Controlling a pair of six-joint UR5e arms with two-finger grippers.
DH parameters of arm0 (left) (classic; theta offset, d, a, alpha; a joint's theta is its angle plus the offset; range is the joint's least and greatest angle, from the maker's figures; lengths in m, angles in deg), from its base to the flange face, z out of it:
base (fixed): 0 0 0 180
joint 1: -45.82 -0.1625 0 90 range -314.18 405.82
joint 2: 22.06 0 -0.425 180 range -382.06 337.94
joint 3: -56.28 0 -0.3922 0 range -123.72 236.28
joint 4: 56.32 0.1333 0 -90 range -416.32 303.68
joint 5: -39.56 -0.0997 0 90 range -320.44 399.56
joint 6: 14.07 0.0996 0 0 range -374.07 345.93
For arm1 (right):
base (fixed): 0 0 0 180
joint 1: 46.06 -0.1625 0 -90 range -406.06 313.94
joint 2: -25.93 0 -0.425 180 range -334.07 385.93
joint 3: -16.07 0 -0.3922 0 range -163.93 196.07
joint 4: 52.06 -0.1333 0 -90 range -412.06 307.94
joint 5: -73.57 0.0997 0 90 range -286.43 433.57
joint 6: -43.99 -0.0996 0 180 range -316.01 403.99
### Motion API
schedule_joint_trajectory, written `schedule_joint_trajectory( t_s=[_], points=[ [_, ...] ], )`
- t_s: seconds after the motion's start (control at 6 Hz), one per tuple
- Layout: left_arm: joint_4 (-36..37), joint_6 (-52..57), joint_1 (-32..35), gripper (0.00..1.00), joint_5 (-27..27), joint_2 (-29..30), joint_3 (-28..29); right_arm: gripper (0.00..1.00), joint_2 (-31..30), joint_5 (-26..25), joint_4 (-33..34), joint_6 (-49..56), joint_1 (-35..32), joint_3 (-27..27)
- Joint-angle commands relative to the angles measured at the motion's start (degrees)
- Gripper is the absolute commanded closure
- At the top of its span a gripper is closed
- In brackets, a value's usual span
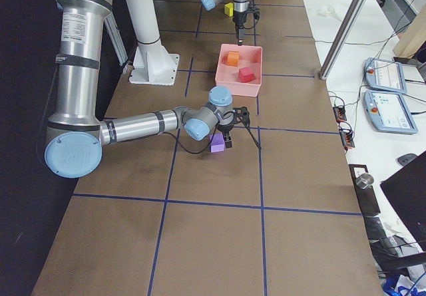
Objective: Place blocks into pink bin with both arms
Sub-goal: 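Grasp the purple cube with the right gripper while the left gripper hovers over the bin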
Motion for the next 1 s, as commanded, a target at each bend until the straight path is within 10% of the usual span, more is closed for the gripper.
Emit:
schedule_joint_trajectory(
  t_s=[0.0,0.5,0.83],
  points=[
    [-0.01,0.00,0.00,0.00,0.00,-0.09,-0.01,0.00,-0.21,-1.96,0.26,-0.79,3.06,0.25],
    [-0.36,0.09,0.00,0.00,0.00,-0.70,-0.01,0.00,-2.06,-4.43,0.53,-0.70,7.81,1.73],
    [-0.53,0.18,-0.09,0.00,-0.87,-0.88,0.08,0.51,-2.06,-4.35,0.53,-0.70,8.09,2.09]
  ],
)
